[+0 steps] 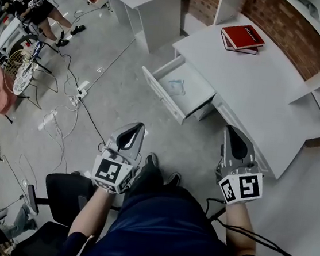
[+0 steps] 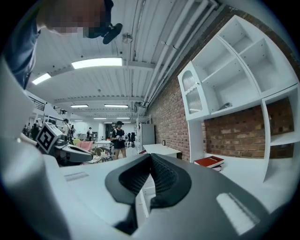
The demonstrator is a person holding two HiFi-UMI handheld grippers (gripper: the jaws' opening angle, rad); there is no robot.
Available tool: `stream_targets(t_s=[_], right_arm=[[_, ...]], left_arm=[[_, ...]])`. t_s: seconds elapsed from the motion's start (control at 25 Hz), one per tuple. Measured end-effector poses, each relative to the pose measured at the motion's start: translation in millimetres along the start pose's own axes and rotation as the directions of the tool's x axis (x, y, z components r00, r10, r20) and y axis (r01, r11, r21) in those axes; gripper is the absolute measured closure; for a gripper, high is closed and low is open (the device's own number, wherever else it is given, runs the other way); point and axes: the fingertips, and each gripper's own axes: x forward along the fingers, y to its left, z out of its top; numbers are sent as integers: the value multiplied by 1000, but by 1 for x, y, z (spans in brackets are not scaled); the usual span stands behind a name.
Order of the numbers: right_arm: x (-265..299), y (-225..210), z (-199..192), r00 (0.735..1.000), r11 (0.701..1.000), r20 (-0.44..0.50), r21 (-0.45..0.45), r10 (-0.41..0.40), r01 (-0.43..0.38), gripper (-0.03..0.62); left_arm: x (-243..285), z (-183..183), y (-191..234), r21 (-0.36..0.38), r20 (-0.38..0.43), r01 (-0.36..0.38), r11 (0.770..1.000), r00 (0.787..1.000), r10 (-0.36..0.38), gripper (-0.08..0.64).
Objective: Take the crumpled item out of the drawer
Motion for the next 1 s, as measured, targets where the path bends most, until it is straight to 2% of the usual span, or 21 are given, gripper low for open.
stream_targets(t_s=[0.24,0.44,0.68,0.84,1.0], right_arm=[[26,-24,-11,999,1000,-28,24,-16,17,589],[59,-41,-18,997,998,-56,19,-51,52,589],[117,-55,-12,991,994,-90,28,-99,102,589],[159,-63,-14,985,990,-117,41,-130,135,589],[196,-64,-22,976,986,-158,50,-150,160,589]], left_arm=[[44,2,15,6,-13,22,1000,1000,-22,557],[93,-9,35,29,-21,91,995,996,-90,557],[154,4,75,46,-38,170,984,985,-168,557],[196,-3,108,60,-81,210,976,975,-205,557],[236,-24,135,94,-154,267,959,956,-251,558]])
